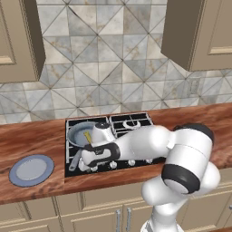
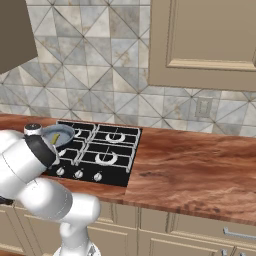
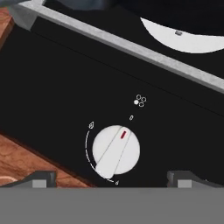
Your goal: Pick up the butter stick and place it in the pan. Then turn on the burner for the pan.
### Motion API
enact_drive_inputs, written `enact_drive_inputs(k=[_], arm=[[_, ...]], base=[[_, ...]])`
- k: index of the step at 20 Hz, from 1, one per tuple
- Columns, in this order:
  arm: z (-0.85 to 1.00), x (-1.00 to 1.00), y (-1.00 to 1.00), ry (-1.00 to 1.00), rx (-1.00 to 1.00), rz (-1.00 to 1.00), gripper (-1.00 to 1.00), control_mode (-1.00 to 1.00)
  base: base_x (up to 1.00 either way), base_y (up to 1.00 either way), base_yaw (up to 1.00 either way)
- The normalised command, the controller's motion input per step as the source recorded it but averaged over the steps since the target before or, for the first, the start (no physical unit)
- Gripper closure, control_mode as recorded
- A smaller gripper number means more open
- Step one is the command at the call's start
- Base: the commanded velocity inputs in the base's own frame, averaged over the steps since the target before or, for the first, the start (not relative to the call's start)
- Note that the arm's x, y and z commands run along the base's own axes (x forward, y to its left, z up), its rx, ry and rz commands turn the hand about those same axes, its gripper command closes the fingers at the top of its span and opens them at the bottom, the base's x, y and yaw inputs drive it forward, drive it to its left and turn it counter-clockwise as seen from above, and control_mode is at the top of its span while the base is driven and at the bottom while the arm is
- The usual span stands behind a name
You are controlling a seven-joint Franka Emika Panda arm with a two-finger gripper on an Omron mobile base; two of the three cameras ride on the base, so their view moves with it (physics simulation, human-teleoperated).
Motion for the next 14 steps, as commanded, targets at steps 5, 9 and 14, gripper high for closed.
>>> enact_drive_inputs(k=[5, 9, 14], arm=[[-0.14, 0.1, 0.0, 0.0, 0.0, 0.0, -1.0, -1.0], [-0.12, 0.13, 0.01, 0.0, 0.0, 0.0, -1.0, -1.0], [-0.09, 0.14, 0.06, 0.0, 0.0, 0.0, -1.0, -1.0]], base=[[0.0, 0.0, 0.0], [0.0, 0.0, 0.0], [0.0, 0.0, 0.0]])
